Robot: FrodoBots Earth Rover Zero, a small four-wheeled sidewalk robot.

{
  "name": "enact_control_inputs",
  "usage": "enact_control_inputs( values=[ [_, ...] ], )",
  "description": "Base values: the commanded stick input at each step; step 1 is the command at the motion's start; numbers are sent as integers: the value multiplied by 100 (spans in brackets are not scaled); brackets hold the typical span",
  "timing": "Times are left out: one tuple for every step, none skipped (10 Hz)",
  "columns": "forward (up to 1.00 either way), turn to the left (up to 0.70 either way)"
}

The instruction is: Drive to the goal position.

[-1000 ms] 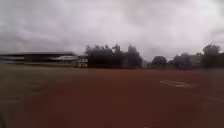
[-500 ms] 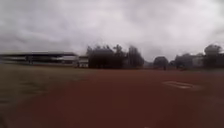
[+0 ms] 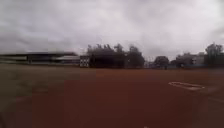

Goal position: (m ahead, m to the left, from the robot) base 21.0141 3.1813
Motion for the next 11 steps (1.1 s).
enact_control_inputs(
  values=[
    [70,0],
    [70,0],
    [70,0],
    [70,0],
    [70,0],
    [70,0],
    [70,0],
    [70,0],
    [70,0],
    [70,0],
    [70,0]
  ],
)
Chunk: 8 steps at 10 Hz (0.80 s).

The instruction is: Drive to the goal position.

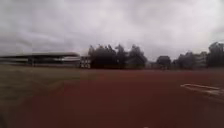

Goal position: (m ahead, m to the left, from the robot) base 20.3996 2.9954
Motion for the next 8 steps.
enact_control_inputs(
  values=[
    [70,0],
    [70,0],
    [70,0],
    [70,0],
    [70,0],
    [70,0],
    [70,0],
    [70,0]
  ],
)
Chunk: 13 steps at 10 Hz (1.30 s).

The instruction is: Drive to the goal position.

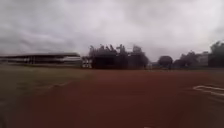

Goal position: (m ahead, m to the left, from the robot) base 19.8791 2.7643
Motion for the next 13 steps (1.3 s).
enact_control_inputs(
  values=[
    [70,0],
    [70,0],
    [70,0],
    [70,0],
    [70,0],
    [70,0],
    [70,0],
    [70,0],
    [70,0],
    [70,0],
    [70,0],
    [70,0],
    [70,0]
  ],
)
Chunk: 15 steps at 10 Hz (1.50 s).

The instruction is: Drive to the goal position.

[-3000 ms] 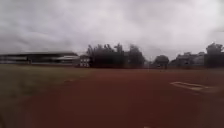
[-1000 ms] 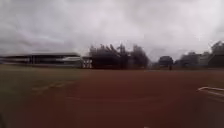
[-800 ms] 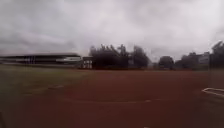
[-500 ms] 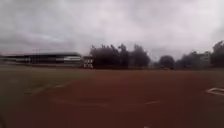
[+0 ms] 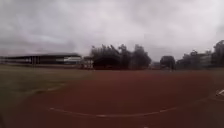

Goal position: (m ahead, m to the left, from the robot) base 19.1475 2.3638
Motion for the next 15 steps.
enact_control_inputs(
  values=[
    [70,0],
    [70,0],
    [70,0],
    [70,0],
    [70,0],
    [70,0],
    [70,0],
    [70,0],
    [70,0],
    [70,0],
    [70,0],
    [70,0],
    [70,0],
    [70,0],
    [70,0]
  ],
)
